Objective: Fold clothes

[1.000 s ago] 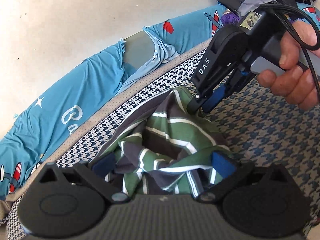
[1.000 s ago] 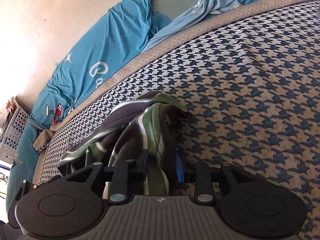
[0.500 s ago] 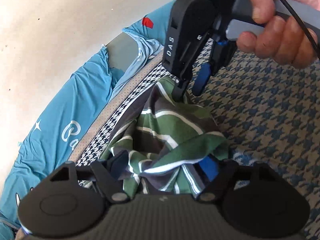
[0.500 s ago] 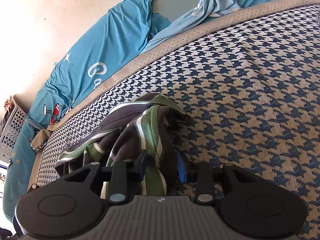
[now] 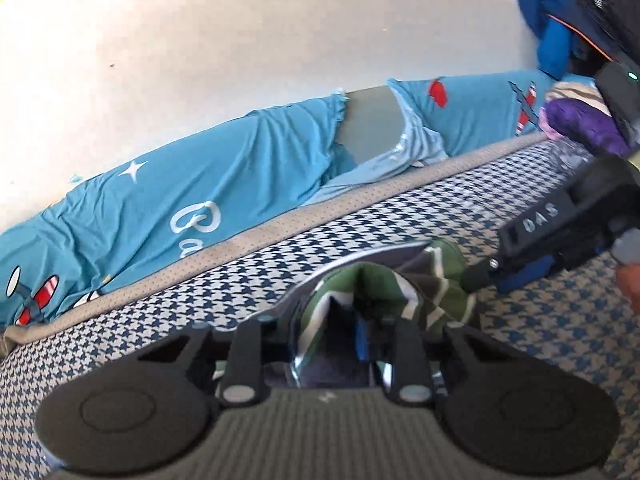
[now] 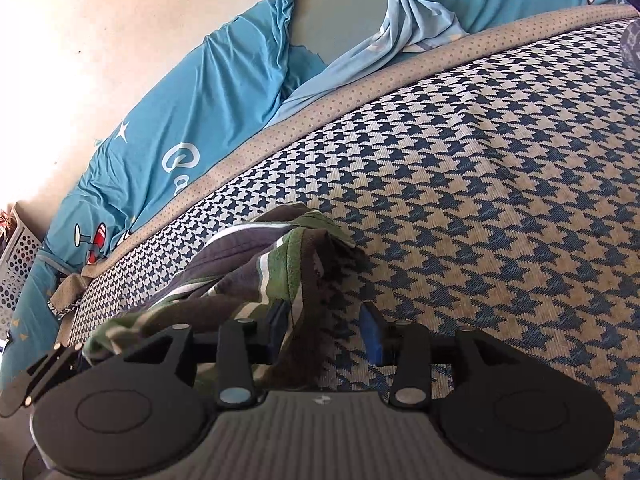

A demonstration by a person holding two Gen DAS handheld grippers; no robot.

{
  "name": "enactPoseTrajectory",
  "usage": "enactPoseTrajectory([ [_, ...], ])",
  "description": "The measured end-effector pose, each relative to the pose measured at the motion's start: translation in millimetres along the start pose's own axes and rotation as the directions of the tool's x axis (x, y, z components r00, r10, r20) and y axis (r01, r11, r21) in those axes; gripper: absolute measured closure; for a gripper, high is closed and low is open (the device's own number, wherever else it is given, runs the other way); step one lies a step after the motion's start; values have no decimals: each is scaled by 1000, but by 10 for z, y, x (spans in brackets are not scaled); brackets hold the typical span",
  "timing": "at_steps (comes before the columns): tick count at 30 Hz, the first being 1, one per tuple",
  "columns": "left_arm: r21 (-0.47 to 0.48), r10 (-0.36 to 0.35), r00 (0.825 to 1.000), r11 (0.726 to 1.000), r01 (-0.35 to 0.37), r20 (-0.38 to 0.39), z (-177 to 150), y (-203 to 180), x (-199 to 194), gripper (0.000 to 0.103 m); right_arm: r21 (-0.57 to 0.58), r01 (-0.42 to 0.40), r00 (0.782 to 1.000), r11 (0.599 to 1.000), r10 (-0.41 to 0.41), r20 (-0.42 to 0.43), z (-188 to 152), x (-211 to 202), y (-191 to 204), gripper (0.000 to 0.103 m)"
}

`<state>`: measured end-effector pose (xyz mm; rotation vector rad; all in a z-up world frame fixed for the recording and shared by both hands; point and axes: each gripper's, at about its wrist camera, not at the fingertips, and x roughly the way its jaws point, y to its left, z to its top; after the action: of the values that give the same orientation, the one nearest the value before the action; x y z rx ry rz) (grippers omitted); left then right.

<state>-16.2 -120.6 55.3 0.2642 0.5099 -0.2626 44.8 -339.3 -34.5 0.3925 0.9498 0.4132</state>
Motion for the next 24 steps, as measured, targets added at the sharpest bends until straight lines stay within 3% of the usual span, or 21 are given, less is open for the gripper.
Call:
enactPoseTrajectory([
  [4,-227,25,999,973,-34,-43,51,378,160,78,-12,-18,1000,1000,18,5,5,18,66,50],
  [10,-381,83,993,918,-110,-87,-11,789,280,73,35,-19,999,999,17,45,59,-15,8,50],
  [14,-458,154,979,866,-200,-137,-88,1009,304,73,0,-20,1000,1000,20,0,24,86,94,50],
  [18,-528,148,974,821,-217,-169,-161,1224,294,74,-26,-34,999,999,33,-34,-22,206,214,50],
  [21,-553,88,980,815,-173,-176,-185,1273,280,68,-55,-26,997,998,22,-69,-59,337,324,50],
  [24,-513,29,987,852,-106,-155,-154,1183,214,61,-62,-37,997,997,33,-70,-79,378,400,50],
])
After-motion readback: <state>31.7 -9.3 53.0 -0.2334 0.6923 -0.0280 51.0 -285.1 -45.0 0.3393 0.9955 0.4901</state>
